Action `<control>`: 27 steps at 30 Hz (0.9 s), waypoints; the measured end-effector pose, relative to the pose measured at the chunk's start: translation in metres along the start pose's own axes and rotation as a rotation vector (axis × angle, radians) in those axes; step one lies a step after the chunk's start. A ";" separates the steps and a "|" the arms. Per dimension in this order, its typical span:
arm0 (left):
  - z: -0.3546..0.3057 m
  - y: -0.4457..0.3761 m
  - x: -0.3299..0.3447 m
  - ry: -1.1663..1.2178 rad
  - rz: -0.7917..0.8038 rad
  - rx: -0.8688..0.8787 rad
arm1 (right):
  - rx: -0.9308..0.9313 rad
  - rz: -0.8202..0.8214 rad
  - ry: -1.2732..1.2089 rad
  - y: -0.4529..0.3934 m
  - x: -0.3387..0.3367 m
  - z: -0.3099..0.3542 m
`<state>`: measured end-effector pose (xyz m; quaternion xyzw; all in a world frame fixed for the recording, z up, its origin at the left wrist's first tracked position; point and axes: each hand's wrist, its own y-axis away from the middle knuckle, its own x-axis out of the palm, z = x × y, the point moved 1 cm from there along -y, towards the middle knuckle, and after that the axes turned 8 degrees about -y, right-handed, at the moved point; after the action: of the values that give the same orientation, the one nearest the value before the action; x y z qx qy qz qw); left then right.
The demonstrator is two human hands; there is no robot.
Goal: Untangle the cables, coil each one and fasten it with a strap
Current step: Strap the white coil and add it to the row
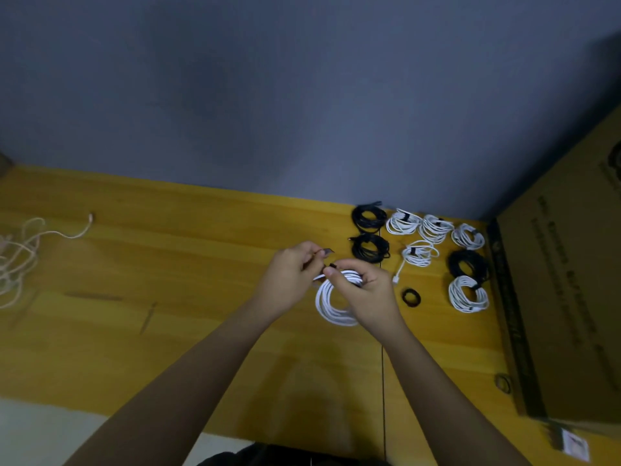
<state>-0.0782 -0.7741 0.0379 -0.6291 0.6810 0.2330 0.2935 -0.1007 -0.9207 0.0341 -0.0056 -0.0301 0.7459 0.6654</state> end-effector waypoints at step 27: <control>0.018 -0.002 -0.042 0.584 0.278 -0.210 | 0.073 -0.331 -0.194 0.007 0.050 0.004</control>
<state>-0.0730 -0.7318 0.0542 -0.5973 0.7878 0.1493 -0.0149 -0.1135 -0.8715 0.0397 0.0956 -0.0677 0.6238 0.7728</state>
